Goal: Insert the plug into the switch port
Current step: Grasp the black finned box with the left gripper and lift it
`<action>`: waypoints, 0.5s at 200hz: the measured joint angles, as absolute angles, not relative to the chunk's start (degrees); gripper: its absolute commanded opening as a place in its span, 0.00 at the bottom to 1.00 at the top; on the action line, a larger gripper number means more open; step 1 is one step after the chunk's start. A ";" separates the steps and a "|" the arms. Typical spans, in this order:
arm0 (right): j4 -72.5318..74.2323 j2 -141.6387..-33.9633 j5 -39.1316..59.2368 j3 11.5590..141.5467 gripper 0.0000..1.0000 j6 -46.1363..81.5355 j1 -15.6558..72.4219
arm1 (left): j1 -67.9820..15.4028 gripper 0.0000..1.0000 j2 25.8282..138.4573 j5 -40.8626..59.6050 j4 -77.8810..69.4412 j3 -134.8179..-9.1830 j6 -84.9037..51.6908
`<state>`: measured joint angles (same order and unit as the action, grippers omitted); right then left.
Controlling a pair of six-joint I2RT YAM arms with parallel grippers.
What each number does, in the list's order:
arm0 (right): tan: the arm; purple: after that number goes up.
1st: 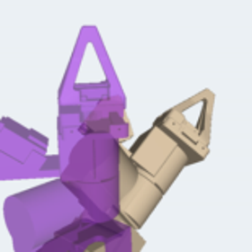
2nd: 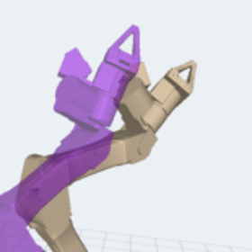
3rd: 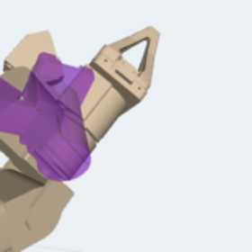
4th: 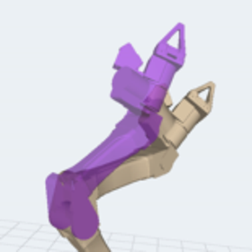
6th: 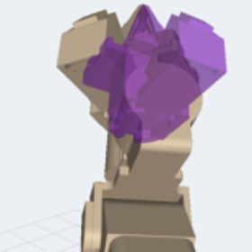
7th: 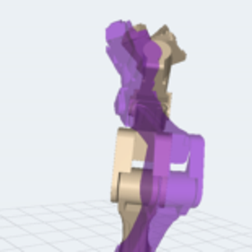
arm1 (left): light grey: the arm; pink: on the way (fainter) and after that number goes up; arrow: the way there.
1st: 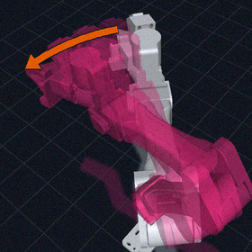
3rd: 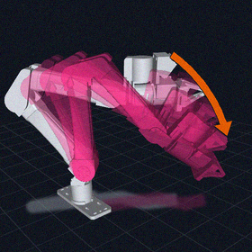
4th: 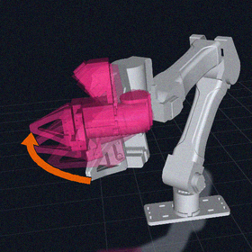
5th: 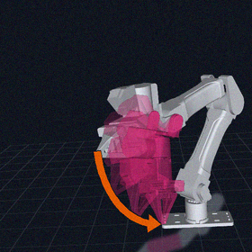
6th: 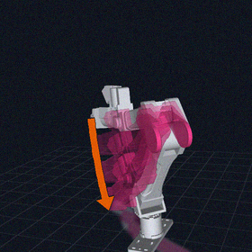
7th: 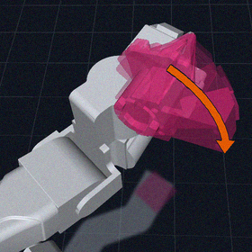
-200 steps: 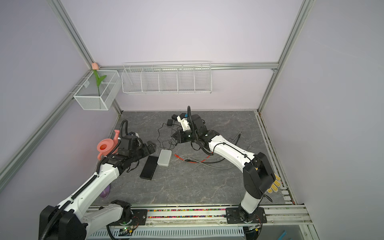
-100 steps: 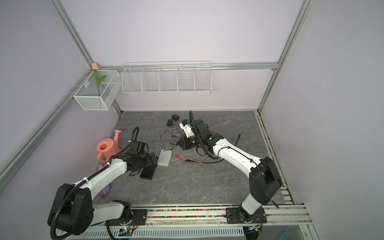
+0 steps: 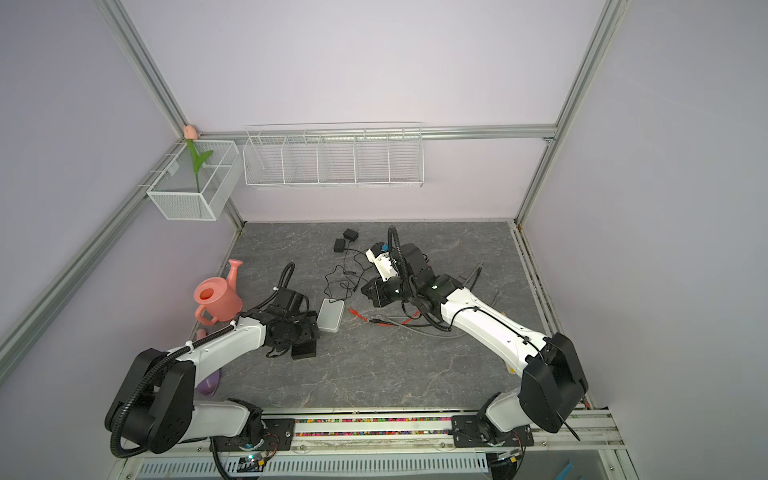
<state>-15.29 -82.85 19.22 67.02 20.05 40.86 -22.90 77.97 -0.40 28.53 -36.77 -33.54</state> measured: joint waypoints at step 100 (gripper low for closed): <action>-15.44 -75.05 16.80 64.42 0.06 20.10 40.86 | -26.24 0.71 86.24 -6.24 34.54 -43.18 -33.47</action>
<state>-15.44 -75.05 16.80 64.42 20.10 40.86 -26.24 86.24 -6.24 34.54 -43.18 -33.47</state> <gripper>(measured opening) 0.091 0.707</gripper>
